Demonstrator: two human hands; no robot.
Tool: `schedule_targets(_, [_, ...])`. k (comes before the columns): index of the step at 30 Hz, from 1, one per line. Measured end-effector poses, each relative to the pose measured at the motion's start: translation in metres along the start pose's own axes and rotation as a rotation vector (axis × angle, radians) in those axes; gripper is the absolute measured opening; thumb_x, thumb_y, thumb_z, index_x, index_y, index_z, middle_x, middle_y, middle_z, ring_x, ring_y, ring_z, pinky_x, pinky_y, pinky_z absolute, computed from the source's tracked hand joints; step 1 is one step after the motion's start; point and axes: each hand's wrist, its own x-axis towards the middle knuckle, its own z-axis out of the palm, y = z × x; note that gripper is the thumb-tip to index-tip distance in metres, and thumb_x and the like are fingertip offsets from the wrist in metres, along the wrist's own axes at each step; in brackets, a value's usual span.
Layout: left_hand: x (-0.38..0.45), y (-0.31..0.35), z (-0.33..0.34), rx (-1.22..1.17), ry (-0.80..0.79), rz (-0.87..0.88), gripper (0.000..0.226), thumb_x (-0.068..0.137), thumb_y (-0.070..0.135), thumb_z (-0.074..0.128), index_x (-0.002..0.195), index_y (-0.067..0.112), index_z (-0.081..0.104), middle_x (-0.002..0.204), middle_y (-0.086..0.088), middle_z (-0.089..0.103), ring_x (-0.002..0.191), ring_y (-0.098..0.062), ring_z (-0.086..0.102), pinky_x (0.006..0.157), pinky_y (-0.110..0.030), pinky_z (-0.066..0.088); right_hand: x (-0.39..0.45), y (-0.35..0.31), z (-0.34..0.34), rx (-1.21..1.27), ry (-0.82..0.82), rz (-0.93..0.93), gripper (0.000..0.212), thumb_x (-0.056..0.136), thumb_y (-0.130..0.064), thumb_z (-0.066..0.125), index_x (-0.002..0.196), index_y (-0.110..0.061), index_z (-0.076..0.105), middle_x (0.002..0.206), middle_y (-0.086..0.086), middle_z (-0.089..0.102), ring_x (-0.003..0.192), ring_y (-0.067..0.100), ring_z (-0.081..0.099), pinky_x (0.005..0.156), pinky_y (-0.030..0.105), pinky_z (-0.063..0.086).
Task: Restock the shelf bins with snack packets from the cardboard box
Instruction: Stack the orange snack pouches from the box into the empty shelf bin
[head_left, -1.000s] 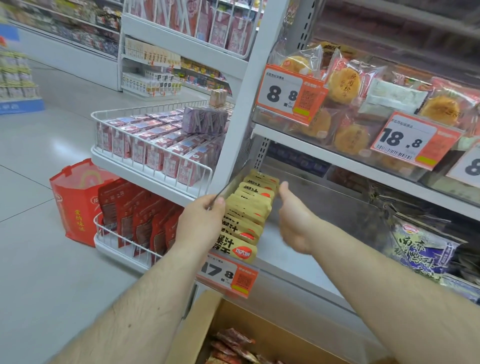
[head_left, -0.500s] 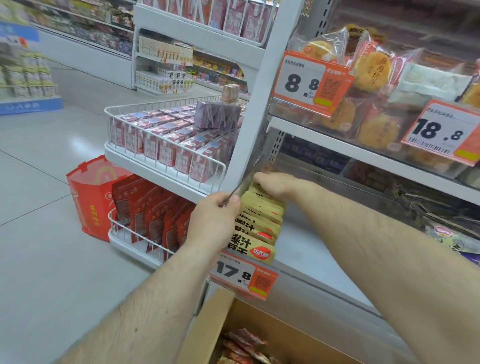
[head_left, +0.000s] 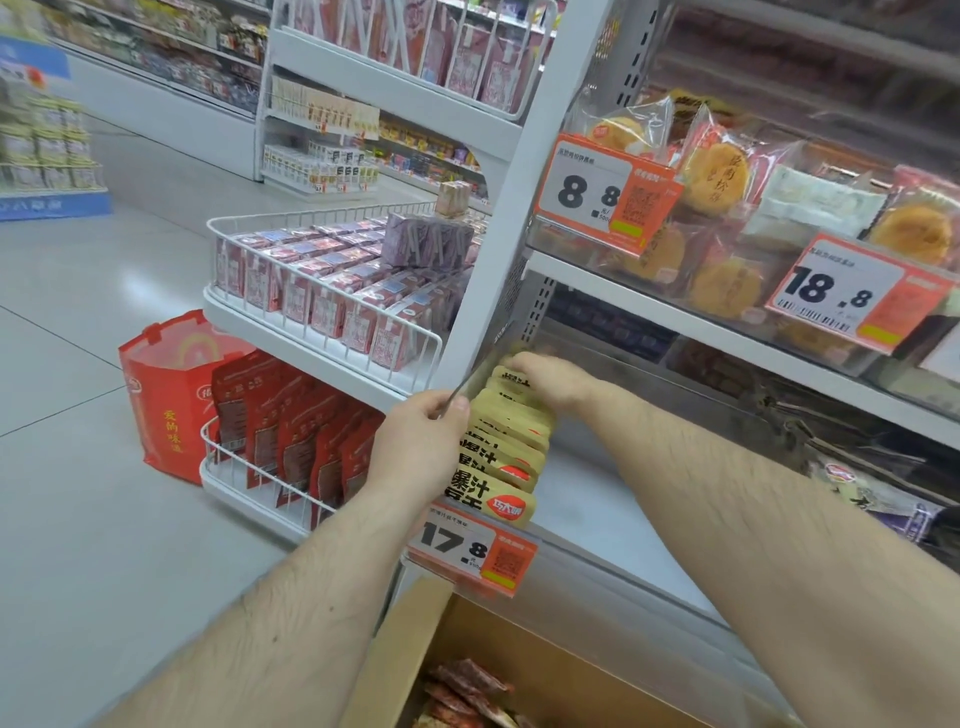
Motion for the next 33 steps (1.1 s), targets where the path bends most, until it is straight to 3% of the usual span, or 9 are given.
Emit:
schedule_targets(3, [0.001,-0.001,0.000,0.001,-0.002,0.011,0.023,0.092,0.046,0.053,0.094,0.032,0.071,0.092,0.003,0.074,0.092,-0.026,0.070,0.087,-0.054,0.056,-0.006,-0.003,0.015,-0.088,0.019,-0.022,0.079,0.075,-0.069,0.030,0.135,-0.021,0.050,0.146,0.009,0.042,0.132,0.031,0.036,0.112,0.049,0.028])
schedule_targets(6, [0.000,-0.001,0.001,-0.003,0.002,0.015,0.021,0.094,0.044,0.053,0.094,0.032,0.070,0.093,0.003,0.074,0.092,-0.025,0.070,0.087,-0.054,0.056,-0.011,-0.006,0.012,-0.108,0.009,-0.015,0.095,0.072,-0.076,0.022,0.145,-0.018,0.040,0.156,0.010,0.030,0.142,0.032,0.025,0.118,0.051,0.016])
schedule_targets(10, [0.001,0.000,0.001,-0.009,0.002,0.008,0.019,0.098,0.039,0.053,0.095,0.030,0.069,0.092,0.001,0.073,0.089,-0.024,0.070,0.085,-0.053,0.057,-0.023,-0.011,0.021,-0.186,-0.025,-0.029,0.083,0.091,-0.071,0.020,0.154,-0.017,0.023,0.164,0.007,0.010,0.150,0.027,0.006,0.120,0.050,0.007])
schedule_targets(20, [-0.006,0.010,-0.001,-0.087,-0.040,-0.062,0.016,0.100,0.039,0.053,0.094,0.030,0.064,0.100,-0.002,0.071,0.095,-0.027,0.069,0.089,-0.052,0.056,-0.073,-0.038,0.035,-0.169,-0.044,-0.044,0.081,0.096,-0.064,0.000,0.157,-0.011,0.000,0.165,0.008,-0.008,0.152,0.023,-0.010,0.121,0.049,-0.006])
schedule_targets(26, [-0.007,0.006,0.000,-0.090,-0.042,-0.038,0.014,0.093,0.036,0.059,0.095,0.028,0.070,0.097,-0.004,0.074,0.095,-0.029,0.070,0.089,-0.055,0.055,-0.104,-0.042,0.057,-0.108,0.150,-0.162,0.099,0.080,-0.070,-0.010,0.149,-0.010,0.029,0.161,0.009,0.019,0.151,0.023,0.007,0.120,0.054,0.005])
schedule_targets(28, [-0.007,0.009,0.001,-0.093,-0.037,-0.057,0.015,0.096,0.037,0.058,0.098,0.027,0.069,0.096,-0.004,0.075,0.092,-0.028,0.071,0.086,-0.054,0.057,-0.095,-0.036,0.052,0.052,0.265,-0.060,0.093,0.081,-0.071,-0.006,0.143,-0.014,0.036,0.156,0.009,0.028,0.147,0.029,0.017,0.116,0.058,0.013])
schedule_targets(30, [-0.007,0.010,0.001,-0.086,-0.026,-0.068,0.017,0.099,0.037,0.055,0.097,0.025,0.068,0.095,-0.004,0.074,0.089,-0.028,0.071,0.084,-0.054,0.058,-0.094,-0.031,0.038,0.572,0.300,0.265,0.095,0.080,-0.081,0.004,0.142,-0.021,0.043,0.151,0.004,0.039,0.138,0.022,0.038,0.115,0.048,0.029])
schedule_targets(32, [-0.007,0.010,0.002,-0.064,-0.013,-0.061,0.018,0.100,0.038,0.053,0.096,0.026,0.066,0.096,-0.004,0.073,0.090,-0.028,0.070,0.084,-0.052,0.058,-0.100,-0.024,0.032,1.069,0.142,0.409,0.081,0.090,-0.078,0.016,0.125,-0.020,0.060,0.110,0.002,0.069,0.088,0.002,0.070,0.079,0.020,0.057])
schedule_targets(33, [-0.007,0.010,0.003,-0.056,-0.012,-0.053,0.018,0.100,0.038,0.053,0.096,0.027,0.066,0.096,-0.003,0.072,0.091,-0.028,0.070,0.085,-0.052,0.058,-0.103,-0.022,0.032,1.207,0.032,0.429,0.074,0.095,-0.072,0.020,0.118,-0.019,0.066,0.093,0.004,0.073,0.072,0.008,0.073,0.061,0.022,0.058])
